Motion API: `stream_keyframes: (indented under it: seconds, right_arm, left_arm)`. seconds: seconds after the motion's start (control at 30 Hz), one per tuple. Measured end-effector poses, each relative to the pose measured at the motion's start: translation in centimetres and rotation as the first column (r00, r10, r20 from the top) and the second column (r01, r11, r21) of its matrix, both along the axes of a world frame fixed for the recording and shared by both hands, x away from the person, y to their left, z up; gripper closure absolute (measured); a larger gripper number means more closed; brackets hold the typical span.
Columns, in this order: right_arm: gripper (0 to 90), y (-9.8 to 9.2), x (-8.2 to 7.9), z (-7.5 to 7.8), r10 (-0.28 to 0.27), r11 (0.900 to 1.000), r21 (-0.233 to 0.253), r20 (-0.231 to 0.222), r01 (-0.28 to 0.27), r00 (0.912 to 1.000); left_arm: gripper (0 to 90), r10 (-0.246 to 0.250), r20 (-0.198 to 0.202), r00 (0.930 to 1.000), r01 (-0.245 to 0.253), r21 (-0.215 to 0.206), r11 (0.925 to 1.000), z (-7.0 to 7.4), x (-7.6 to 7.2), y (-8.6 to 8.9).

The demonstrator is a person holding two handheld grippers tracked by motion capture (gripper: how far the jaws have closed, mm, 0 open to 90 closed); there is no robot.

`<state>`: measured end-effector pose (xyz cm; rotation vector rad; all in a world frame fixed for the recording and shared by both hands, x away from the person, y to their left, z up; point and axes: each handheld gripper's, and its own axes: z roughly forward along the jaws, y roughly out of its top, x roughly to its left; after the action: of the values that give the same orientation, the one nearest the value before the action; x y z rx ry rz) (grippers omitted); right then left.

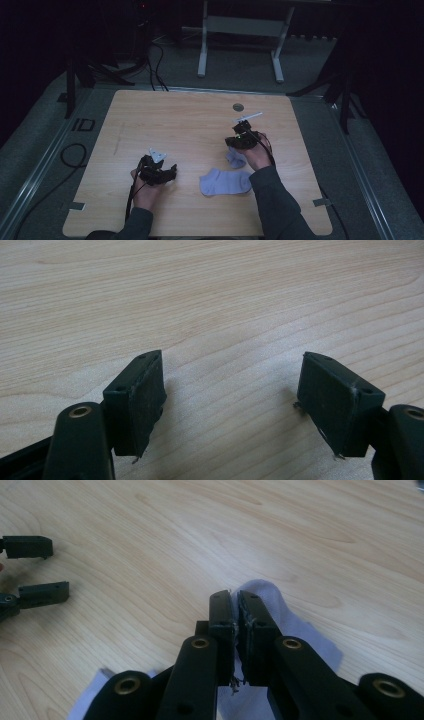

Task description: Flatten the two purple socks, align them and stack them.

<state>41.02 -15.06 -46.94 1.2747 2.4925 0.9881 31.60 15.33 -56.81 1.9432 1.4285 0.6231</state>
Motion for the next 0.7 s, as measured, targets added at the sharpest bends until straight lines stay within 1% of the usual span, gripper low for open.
stream_keyframes:
  seconds: [0.03,0.07,0.1,0.13,0.17,0.23,0.27,0.3,0.33,0.37,0.4,0.43,0.47,0.5,0.53,0.57,0.63,0.7]
  right_arm:
    - [84.5,0.0,0.0,0.0,0.0,1.0,0.0,0.0,0.0,1.0]
    - [84.2,-0.8,-0.2,0.2,-0.008,1.0,0.013,-0.003,0.008,1.0]
    - [84.2,-0.8,-0.2,0.2,-0.008,1.0,0.013,-0.003,0.008,1.0]
    - [84.1,-1.7,-0.4,0.2,-0.02,1.0,0.007,0.001,0.02,0.9998]
    - [84.2,-2.1,-0.5,0.2,-0.028,1.0,0.004,0.002,0.028,0.9996]
    - [84.2,-2.5,-0.6,0.2,-0.032,0.999,0.0,0.004,0.032,0.9995]
    - [84.5,-3.7,-0.7,0.1,-0.055,0.998,-0.009,0.006,0.055,0.9985]
    - [85.2,-4.2,-0.8,0.0,-0.065,0.998,-0.01,0.004,0.065,0.9979]
    - [85.2,-4.2,-0.8,0.0,-0.065,0.998,-0.01,0.004,0.065,0.9979]
    - [87.2,-5.1,-0.9,-0.1,-0.086,0.996,-0.013,-0.003,0.086,0.9963]
    - [87.2,-5.1,-0.9,-0.1,-0.086,0.996,-0.013,-0.003,0.086,0.9963]
    - [88.2,-5.4,-0.9,-0.1,-0.098,0.995,-0.019,0.0,0.098,0.9952]
    - [88.6,-5.6,-0.9,-0.2,-0.108,0.994,-0.029,0.007,0.109,0.9941]
    - [88.9,-6.1,-0.9,-0.4,-0.135,0.987,-0.085,0.025,0.136,0.9906]
    - [88.9,-6.1,-0.9,-0.4,-0.135,0.987,-0.085,0.025,0.136,0.9906]
    - [88.9,-6.3,-0.9,-0.6,-0.146,0.984,-0.101,0.028,0.148,0.9889]
    - [88.9,-7.0,-0.8,-1.0,-0.16,0.98,-0.113,0.024,0.162,0.9868]
    - [88.9,-7.7,-0.9,-1.4,-0.185,0.972,-0.14,0.03,0.187,0.9823]
  left_arm:
    - [27.4,0.0,0.0,1.0,0.0,0.0,1.0,0.0,0.0,0.0]
    - [27.3,0.0,0.0,1.0,0.0,0.0,1.0,0.0,0.0,0.0]
    - [27.3,0.0,0.0,1.0,0.0,0.0,1.0,0.0,0.0,0.0]
    - [27.4,0.0,0.0,1.0,0.0,0.001,1.0,0.0,0.0,0.0]
    - [27.4,0.0,0.0,1.0,0.0,0.001,1.0,0.0,0.0,0.0]
    - [27.4,0.0,0.0,1.0,0.0,0.002,1.0,0.0,0.0,0.0]
    - [27.4,0.0,-0.001,1.0,0.0,0.001,1.0,0.0,0.0,0.0]
    - [27.3,0.0,-0.001,1.0,0.0,0.001,1.0,0.0,0.0,0.0]
    - [27.3,0.0,-0.001,1.0,0.0,0.001,1.0,0.0,0.0,0.0]
    - [27.4,0.0,-0.001,1.0,0.0,0.001,1.0,0.0,0.0,0.0]
    - [27.4,0.0,-0.001,1.0,0.0,0.001,1.0,0.0,0.0,0.0]
    - [27.3,0.0,-0.002,1.0,0.0,0.001,1.0,0.0,0.0,0.0]
    - [27.3,0.0,-0.002,1.0,0.0,0.001,1.0,0.0,0.0,0.0]
    - [27.3,0.0,-0.002,1.0,0.0,0.001,1.0,0.0,0.0,0.0]
    - [27.3,0.0,-0.002,1.0,0.0,0.001,1.0,0.0,0.0,0.0]
    - [27.3,0.0,-0.002,1.0,0.0,0.001,1.0,0.0,0.0,0.0]
    - [27.3,-0.001,-0.001,1.0,0.001,0.001,1.0,0.0,0.0,0.0]
    - [27.4,0.0,-0.001,1.0,0.0,0.001,1.0,0.0,0.0,0.0]
